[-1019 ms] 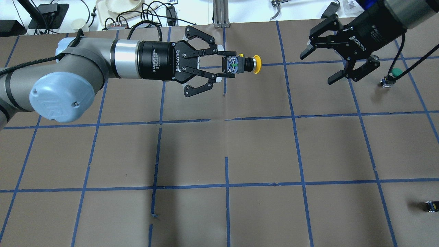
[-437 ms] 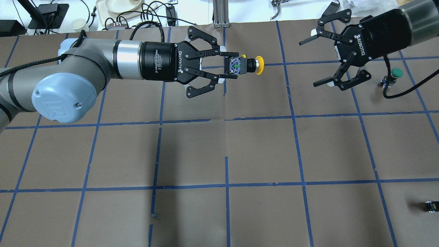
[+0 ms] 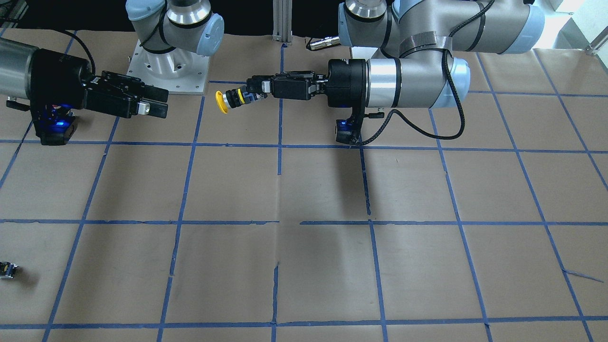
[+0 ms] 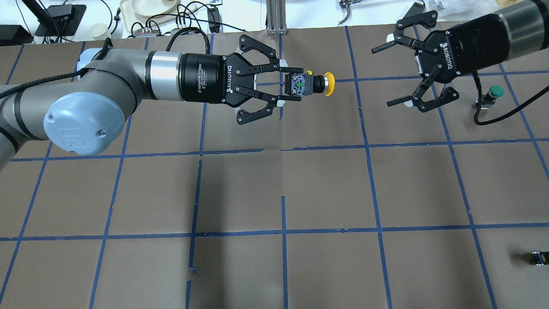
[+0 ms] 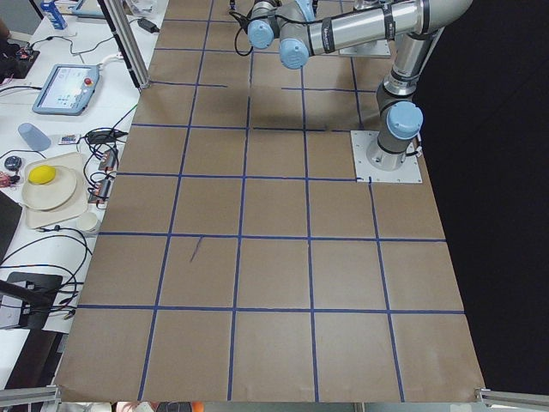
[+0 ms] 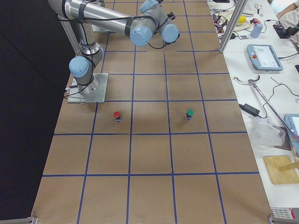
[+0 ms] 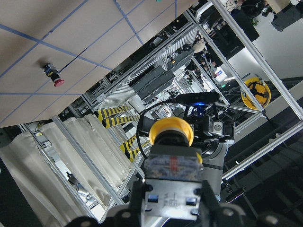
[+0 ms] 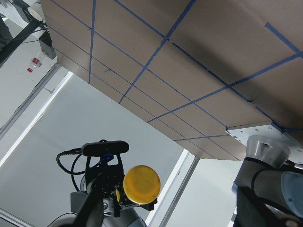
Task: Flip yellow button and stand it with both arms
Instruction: 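Hold the yellow button up with the left gripper while the right gripper approaches it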
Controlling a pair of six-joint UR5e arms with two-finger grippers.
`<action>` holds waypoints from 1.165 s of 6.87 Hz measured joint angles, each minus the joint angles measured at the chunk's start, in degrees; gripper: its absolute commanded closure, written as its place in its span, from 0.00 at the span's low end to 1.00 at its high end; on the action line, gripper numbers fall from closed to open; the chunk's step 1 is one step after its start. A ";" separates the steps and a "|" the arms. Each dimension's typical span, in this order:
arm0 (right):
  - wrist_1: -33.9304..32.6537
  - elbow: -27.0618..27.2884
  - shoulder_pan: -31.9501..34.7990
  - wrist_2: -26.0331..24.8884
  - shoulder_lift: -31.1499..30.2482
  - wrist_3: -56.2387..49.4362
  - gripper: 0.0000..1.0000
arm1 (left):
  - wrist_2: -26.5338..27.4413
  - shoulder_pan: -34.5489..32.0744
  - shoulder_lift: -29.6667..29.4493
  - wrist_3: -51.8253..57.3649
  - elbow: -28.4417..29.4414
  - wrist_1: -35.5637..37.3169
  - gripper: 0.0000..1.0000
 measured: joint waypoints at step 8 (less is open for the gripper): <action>17.14 0.66 0.71 12.93 0.80 0.92 0.11 | 0.00 -0.32 -0.07 0.40 -0.17 0.09 0.96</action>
